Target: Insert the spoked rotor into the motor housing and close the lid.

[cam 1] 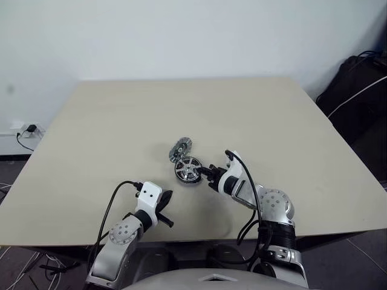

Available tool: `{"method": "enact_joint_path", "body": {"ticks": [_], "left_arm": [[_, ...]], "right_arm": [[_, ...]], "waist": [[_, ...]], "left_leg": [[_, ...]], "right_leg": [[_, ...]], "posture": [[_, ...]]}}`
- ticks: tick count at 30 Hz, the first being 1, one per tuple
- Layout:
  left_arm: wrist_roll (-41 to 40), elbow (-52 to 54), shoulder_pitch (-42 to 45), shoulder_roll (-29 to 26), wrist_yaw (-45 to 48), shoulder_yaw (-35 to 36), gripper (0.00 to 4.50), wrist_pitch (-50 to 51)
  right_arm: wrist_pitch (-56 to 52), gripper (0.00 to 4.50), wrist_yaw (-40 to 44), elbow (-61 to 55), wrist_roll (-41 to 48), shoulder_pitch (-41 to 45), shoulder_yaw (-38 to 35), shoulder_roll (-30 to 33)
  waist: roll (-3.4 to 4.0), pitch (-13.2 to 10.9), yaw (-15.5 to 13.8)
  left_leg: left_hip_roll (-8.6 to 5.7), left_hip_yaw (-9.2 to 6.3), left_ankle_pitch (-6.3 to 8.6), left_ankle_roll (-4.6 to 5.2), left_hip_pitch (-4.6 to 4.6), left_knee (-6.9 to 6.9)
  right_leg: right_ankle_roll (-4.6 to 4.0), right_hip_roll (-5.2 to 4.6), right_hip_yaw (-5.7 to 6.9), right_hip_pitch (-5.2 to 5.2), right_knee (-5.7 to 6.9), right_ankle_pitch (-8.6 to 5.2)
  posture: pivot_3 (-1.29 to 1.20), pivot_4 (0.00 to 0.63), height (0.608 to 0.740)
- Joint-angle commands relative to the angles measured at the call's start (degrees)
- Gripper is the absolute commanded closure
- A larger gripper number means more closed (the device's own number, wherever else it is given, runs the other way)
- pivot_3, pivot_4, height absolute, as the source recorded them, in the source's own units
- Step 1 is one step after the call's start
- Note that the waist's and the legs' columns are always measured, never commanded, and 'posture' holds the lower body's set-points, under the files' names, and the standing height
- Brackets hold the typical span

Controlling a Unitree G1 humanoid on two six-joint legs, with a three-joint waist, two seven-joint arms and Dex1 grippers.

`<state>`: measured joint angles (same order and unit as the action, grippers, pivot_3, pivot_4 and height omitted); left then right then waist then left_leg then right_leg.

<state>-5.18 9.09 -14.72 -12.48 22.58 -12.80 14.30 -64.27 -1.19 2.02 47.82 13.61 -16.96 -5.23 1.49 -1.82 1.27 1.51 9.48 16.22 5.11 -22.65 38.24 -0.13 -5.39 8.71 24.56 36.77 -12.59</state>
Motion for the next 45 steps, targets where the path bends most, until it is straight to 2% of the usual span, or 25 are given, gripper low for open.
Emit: {"method": "enact_joint_path", "body": {"ticks": [1,12,25,27,37,45], "left_arm": [[-0.43,2.91,0.28,0.07,-0.02,0.37,4.50,-0.52],[-0.43,2.79,0.51,0.31,-0.06,0.14,4.50,-0.35],[-0.43,2.60,0.53,0.36,-0.08,0.17,4.50,-0.30],[-0.44,2.60,0.56,0.38,-0.11,0.20,4.50,-0.25],[-0.45,2.46,0.79,0.44,-0.08,0.20,4.50,-0.22],[-0.51,2.08,1.18,0.45,0.19,0.11,4.50,-0.35]], "right_arm": [[0.94,4.17,0.61,-0.99,1.09,1.30,-0.40,-1.03],[-0.06,4.17,0.07,-2.39,1.11,0.55,-1.16,0.62],[-0.47,4.17,-0.40,-2.54,0.24,-0.27,0.55,-0.51],[0.62,3.41,-0.54,-2.40,-0.25,-0.17,0.61,-0.77],[2.78,0.16,-1.87,-5.91,1.38,0.51,-1.55,0.32],[6.58,0.16,-3.53,-11.19,-0.76,1.01,-0.81,2.59]], "waist": [[0.00,0.00,0.00],[0.00,0.00,0.03],[-0.09,0.07,0.09],[-0.09,0.07,0.10],[-0.20,0.17,-0.21],[-0.20,0.16,-0.48]], "left_leg": [[0.00,0.00,0.00,0.00,0.00,0.00],[0.00,0.03,-0.03,-0.05,0.00,0.00],[0.00,0.04,-0.04,-0.06,0.02,0.01],[0.01,0.04,-0.04,-0.06,0.02,0.01],[-0.02,0.00,0.01,0.04,0.07,0.08],[-0.05,0.02,-0.03,-0.03,0.03,0.08]], "right_leg": [[0.00,0.00,0.00,0.00,0.00,0.00],[0.01,0.01,-0.02,-0.04,0.03,0.01],[0.01,0.02,-0.04,-0.04,0.05,0.01],[0.01,0.03,-0.04,-0.04,0.05,0.01],[0.04,-0.03,-0.04,0.00,0.02,0.03],[0.10,-0.05,-0.05,0.03,0.00,0.07]], "posture": [[0.00,0.000,0.740],[0.00,0.000,0.740],[0.00,0.000,0.740],[0.00,0.000,0.740],[0.00,0.000,0.740],[0.00,0.000,0.740]]}}
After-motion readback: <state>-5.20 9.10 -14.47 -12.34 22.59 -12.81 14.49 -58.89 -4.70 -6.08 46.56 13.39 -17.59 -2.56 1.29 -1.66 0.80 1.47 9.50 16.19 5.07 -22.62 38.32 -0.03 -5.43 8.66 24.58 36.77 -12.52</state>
